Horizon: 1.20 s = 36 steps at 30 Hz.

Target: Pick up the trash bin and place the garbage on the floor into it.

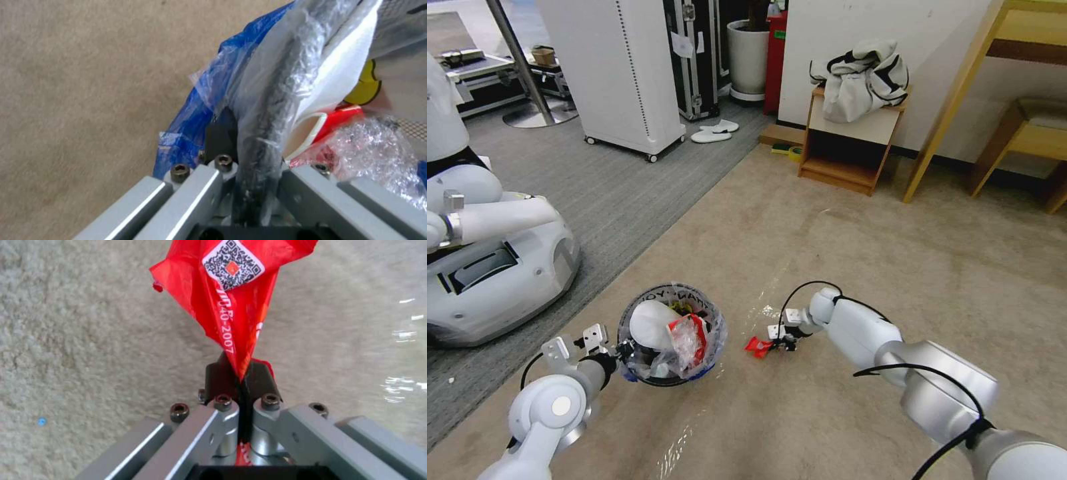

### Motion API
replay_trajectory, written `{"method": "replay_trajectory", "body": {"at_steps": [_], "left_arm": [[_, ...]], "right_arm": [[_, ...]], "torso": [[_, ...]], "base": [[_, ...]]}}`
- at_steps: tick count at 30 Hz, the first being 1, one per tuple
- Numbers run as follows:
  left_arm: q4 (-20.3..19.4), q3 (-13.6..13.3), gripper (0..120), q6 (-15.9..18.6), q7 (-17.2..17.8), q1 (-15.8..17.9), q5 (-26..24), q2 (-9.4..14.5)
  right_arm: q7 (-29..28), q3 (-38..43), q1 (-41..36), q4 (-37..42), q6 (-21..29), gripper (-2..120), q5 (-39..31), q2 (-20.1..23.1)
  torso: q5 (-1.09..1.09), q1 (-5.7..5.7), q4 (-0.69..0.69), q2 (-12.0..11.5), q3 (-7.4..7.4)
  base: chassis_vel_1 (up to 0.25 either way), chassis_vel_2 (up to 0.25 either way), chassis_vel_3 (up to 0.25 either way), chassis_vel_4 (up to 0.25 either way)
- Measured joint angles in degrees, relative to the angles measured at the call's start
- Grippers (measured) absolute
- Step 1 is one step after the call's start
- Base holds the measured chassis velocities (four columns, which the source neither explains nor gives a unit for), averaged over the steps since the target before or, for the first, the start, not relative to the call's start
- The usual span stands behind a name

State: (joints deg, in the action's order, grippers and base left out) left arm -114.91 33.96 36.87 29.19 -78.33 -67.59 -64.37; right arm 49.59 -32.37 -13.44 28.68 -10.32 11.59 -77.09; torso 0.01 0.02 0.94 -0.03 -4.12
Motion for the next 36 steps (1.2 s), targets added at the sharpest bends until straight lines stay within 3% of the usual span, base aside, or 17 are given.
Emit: {"method": "replay_trajectory", "body": {"at_steps": [6, 9, 10, 13, 14, 17, 18, 22, 23, 25, 29, 36], "left_arm": [[-0.7, -1.1, 0, 0.2, 0.4, 0.6, -2.1, 1.1], [-1.5, -2.3, 0, 0.6, 1.0, 0.8, -4.0, 2.5], [-1.5, -2.3, 0, 0.6, 1.0, 0.8, -4.0, 2.5], [-2.4, -3.8, 0, 1.2, 1.9, 1.1, -6.1, 3.9], [-2.4, -3.8, 0, 1.2, 1.9, 1.1, -6.1, 3.9], [-3.4, -5.6, 0, 1.8, 3.5, 2.2, -8.8, 5.1], [-3.4, -5.6, 0, 1.8, 3.5, 2.2, -8.8, 5.1], [-4.1, -7.4, 0, 2.5, 5.0, 2.5, -10.7, 5.9], [-4.1, -7.4, 0, 2.5, 5.0, 2.5, -10.7, 5.9], [-4.9, -7.6, 0, 2.9, 5.8, 1.3, -11.0, 6.1], [-6.0, -7.5, 0, 3.2, 7.0, 0.3, -11.5, 6.3], [-6.7, -8.0, 0, 3.3, 8.1, 0.9, -11.9, 6.3]], "right_arm": [[-2.1, -2.1, 0.7, 9.6, 2.9, 0, -6.7, 5.1], [-6.2, -1.3, 0.2, 19.3, 4.2, 0, -10.1, 12.5], [-6.2, -1.3, 0.2, 19.3, 4.2, 0, -10.1, 12.5], [-10.6, 1.1, -1.7, 28.5, 5.5, 0, -13.3, 19.5], [-10.6, 1.1, -1.7, 28.5, 5.5, 0, -13.3, 19.5], [-17.3, 4.6, -5.3, 39.0, 6.7, 0, -16.8, 25.4], [-17.3, 4.6, -5.3, 39.0, 6.7, 0, -16.8, 25.4], [-28.4, 9.2, -11.4, 49.1, 7.0, 0, -21.1, 31.5], [-28.4, 9.2, -11.4, 49.1, 7.0, 0, -21.1, 31.5], [-33.9, 12.7, -14.5, 51.9, 5.3, 0, -21.1, 32.8], [-40.0, 17.3, -17.7, 54.9, 3.1, 0, -21.3, 32.6], [-49.2, 23.1, -22.2, 63.2, 1.8, 0, -26.6, 32.2]], "torso": [[0.0, 0.0, -0.02, 0.0, 0.02], [-0.01, 0.0, 0.02, 0.0, 0.03], [-0.01, 0.0, 0.02, 0.0, 0.03], [0.01, 0.0, 0.04, 0.0, 0.03], [0.01, 0.0, 0.04, 0.0, 0.03], [0.02, 0.0, 0.01, 0.0, 0.03], [0.02, 0.0, 0.01, 0.0, 0.03], [0.01, 0.0, 0.02, 0.0, 0.04], [0.01, 0.0, 0.02, 0.0, 0.04], [-0.01, 0.0, 0.05, 0.0, 0.04], [-0.01, 0.0, -0.02, 0.0, 0.04], [-0.01, 0.0, -0.02, 0.0, 0.04]], "base": [[0.0, 0.0, 0.0, 0.0], [0.0, 0.0, 0.0, 0.0], [0.0, 0.0, 0.0, 0.0], [0.0, 0.0, 0.0, 0.0], [0.0, 0.0, 0.0, 0.0], [0.0, 0.0, 0.0, 0.0], [0.0, 0.0, 0.0, 0.0], [0.0, 0.0, 0.0, 0.0], [0.0, 0.0, 0.0, 0.0], [0.0, 0.0, 0.0, 0.0], [0.0, 0.0, 0.0, 0.0], [0.0, 0.0, 0.0, 0.0]]}}
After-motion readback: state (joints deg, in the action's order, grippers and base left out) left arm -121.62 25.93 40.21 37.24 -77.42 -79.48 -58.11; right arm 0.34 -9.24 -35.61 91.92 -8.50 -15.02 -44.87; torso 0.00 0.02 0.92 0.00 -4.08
